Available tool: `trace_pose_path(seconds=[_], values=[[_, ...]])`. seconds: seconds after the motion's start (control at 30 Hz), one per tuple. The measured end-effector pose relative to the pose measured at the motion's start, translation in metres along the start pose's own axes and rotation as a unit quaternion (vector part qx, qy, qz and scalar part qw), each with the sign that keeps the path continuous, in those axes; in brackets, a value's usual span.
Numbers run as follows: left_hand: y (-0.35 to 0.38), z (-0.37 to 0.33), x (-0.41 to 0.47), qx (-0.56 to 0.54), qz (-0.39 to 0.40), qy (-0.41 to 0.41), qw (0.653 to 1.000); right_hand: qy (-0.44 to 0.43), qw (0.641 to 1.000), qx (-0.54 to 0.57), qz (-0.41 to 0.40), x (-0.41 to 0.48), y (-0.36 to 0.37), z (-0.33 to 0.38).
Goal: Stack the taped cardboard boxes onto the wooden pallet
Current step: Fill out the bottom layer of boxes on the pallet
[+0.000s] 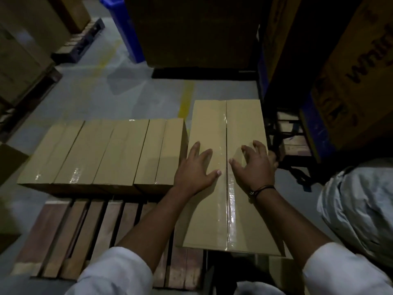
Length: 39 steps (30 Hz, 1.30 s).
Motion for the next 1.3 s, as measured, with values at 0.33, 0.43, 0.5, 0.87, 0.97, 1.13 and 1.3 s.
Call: trace_pose_path(seconds=[0.33,0.43,0.5,0.87,0.97,1.13,1.3], values=[[0.086,0.047,0.139,-0.038,0.06,-0.052,0.996,0.019,0.997,-0.001,0.076,0.133,0.112,-0.058],[0.118,0.069,0.163,-0.036,0.072,-0.051,0.995,0.034,0.995,0.01,0.09,0.148,0.149,-0.076],[0.142,0.088,0.18,-0.036,0.083,-0.034,0.995,0.033,0.995,0.006,0.09,0.158,0.175,-0.091],[0.245,0.193,0.256,-0.039,0.087,-0.001,0.995,0.053,0.994,0.06,0.069,0.196,0.326,-0.144],[0.266,0.218,0.272,-0.055,0.078,-0.001,0.995,0.012,0.996,0.071,0.044,0.204,0.354,-0.149],[0.284,0.244,0.295,-0.059,0.064,-0.003,0.996,-0.017,0.998,0.056,0.028,0.222,0.39,-0.155],[0.286,0.259,0.321,-0.046,0.059,0.01,0.997,-0.027,0.996,0.075,0.041,0.246,0.404,-0.155]])
Point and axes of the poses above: each hand's wrist, its own x-axis towards the middle knuckle, its own y-axis out of the palm, z = x × y, the point moved 4 cm from there along x, towards the middle knuckle, and after that the axes turned 11 degrees about x, right-handed, at the moved point
